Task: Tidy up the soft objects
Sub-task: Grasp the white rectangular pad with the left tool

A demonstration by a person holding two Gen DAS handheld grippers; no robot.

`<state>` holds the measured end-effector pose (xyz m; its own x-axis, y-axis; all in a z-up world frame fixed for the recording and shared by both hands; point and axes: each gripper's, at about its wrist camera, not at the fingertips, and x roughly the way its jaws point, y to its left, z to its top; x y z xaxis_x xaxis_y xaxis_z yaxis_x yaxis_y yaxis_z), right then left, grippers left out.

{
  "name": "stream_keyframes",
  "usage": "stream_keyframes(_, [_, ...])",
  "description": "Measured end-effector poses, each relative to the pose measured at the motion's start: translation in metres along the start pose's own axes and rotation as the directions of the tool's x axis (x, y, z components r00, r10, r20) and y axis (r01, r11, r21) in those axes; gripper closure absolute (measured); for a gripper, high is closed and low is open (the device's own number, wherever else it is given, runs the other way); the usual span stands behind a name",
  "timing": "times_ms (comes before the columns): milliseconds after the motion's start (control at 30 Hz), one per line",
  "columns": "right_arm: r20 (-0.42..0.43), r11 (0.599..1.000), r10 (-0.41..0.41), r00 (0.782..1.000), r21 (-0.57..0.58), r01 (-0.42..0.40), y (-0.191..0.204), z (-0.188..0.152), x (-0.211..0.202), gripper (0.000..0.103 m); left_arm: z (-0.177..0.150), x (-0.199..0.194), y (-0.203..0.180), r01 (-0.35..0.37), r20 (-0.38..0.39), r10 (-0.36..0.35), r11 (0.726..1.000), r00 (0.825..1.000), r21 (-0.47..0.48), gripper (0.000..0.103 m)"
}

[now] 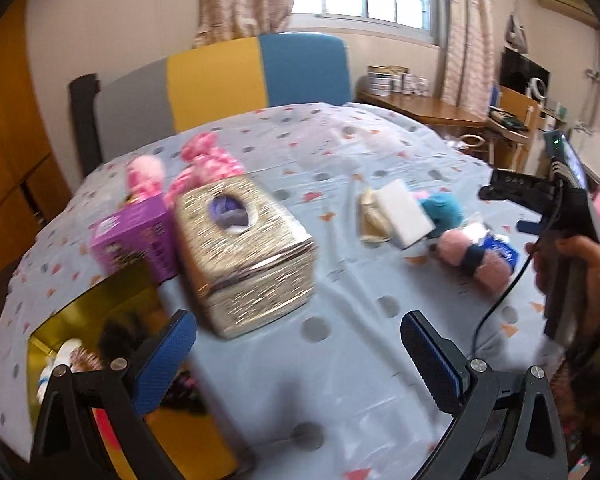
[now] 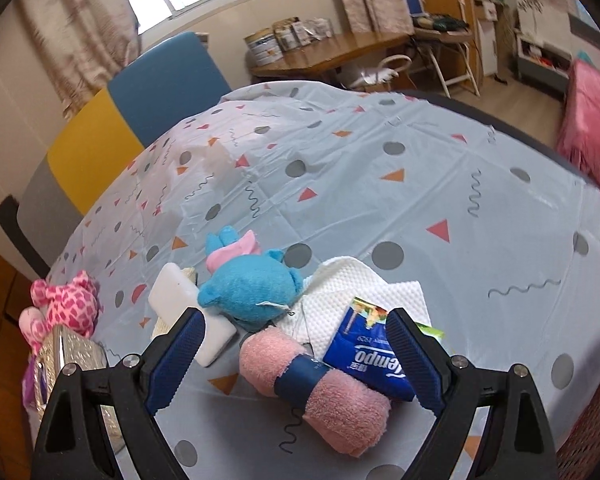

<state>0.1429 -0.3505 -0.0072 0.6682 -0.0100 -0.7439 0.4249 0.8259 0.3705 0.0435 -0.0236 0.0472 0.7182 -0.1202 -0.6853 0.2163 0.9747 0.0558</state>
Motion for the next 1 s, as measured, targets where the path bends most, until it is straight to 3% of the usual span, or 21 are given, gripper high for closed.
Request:
stream_keyframes(100, [-0.004, 0.999, 0.011, 1.000, 0.041, -0.010, -0.007, 0.002, -0.001, 0.009, 0.018, 0.008, -0.016, 0.057, 0.004, -0.057, 0.998, 0.998, 0.020, 0.000])
stream_keyframes(233, [0.014, 0.997, 0.024, 1.000, 0.079, -0.025, -0.014, 0.005, -0.006, 0.009, 0.044, 0.032, -0.038, 0.124, -0.045, -0.123, 0.992, 0.991, 0.015, 0.002])
stream_keyframes(333, [0.023, 0.995, 0.043, 0.999, 0.088, -0.045, -0.015, 0.006, -0.009, 0.009, 0.060, 0.060, -0.052, 0.165, -0.107, -0.165, 0.986, 0.980, -0.013, 0.009])
stream_keyframes(433, [0.023, 0.993, 0.066, 0.998, 0.092, -0.068, -0.015, 0.007, -0.010, 0.009, 0.073, 0.092, -0.071, 0.162, -0.164, -0.159, 0.987, 0.974, 0.004, 0.014])
stream_keyframes(567, [0.022, 0.990, 0.099, 0.995, 0.100, -0.101, -0.015, 0.008, -0.011, 0.009, 0.090, 0.124, -0.085, 0.172, -0.178, -0.171, 0.985, 0.969, -0.006, 0.018])
stream_keyframes(733, [0.026, 0.982, 0.138, 0.990, 0.125, -0.140, -0.019, 0.009, -0.014, 0.009, 0.106, 0.161, -0.100, 0.234, -0.203, -0.247, 0.969, 0.948, -0.086, 0.024])
stream_keyframes(1000, [0.009, 0.970, 0.189, 0.982, 0.153, -0.188, -0.022, 0.009, -0.012, 0.009, 0.126, 0.230, -0.114, 0.212, -0.252, -0.261, 0.956, 0.932, -0.203, 0.024])
